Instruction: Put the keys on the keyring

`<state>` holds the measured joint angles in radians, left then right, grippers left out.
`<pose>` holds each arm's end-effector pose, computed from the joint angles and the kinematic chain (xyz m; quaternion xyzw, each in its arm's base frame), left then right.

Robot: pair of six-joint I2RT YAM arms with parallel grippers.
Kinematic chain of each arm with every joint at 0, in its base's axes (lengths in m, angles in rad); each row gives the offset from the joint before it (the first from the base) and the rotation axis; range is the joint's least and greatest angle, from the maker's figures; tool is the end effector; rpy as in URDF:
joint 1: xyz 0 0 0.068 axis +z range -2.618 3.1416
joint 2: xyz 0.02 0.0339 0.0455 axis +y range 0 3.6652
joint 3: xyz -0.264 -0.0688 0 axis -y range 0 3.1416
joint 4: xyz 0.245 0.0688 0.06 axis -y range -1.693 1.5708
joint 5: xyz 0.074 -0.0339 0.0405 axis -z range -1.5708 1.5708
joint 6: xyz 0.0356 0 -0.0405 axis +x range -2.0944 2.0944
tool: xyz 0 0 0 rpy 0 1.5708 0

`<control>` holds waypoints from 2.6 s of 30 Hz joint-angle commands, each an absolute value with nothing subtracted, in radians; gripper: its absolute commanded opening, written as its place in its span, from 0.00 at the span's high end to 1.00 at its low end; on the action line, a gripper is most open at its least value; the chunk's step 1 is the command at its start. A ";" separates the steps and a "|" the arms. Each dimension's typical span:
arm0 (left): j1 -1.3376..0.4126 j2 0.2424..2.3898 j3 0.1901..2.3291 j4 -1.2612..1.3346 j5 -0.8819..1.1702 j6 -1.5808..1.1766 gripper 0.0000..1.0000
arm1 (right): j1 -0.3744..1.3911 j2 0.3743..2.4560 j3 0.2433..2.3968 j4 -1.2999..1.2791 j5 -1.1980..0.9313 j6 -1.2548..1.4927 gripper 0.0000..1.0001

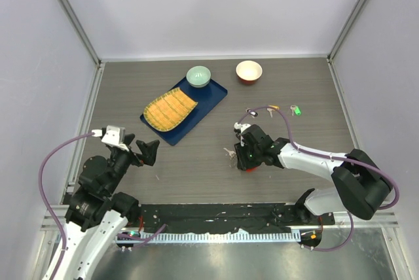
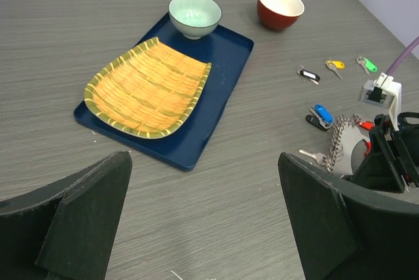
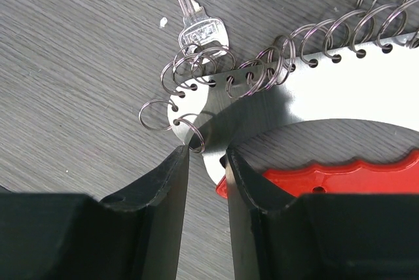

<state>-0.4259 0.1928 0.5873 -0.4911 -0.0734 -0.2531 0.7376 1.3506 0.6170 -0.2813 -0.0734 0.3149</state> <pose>0.0676 -0.0278 0.3031 0.0393 0.7393 -0.1981 0.6424 0.1775 0.1649 0.1586 -0.2114 0.9375 0.1682 0.2194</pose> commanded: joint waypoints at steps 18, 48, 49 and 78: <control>-0.422 0.227 0.612 -0.483 -0.021 -0.242 0.00 | 0.738 1.359 0.718 -0.287 -0.040 0.278 0.64; -0.422 0.245 0.615 -0.485 -0.003 -0.261 0.00 | 0.738 1.387 0.744 -0.321 -0.141 0.247 0.91; -0.422 0.248 0.618 -0.480 -0.003 -0.270 0.00 | 0.738 1.373 0.745 -0.322 -0.141 0.244 0.93; -0.698 0.612 0.278 0.409 0.296 -0.488 0.05 | 0.945 0.983 0.746 -0.126 -0.221 -0.095 0.99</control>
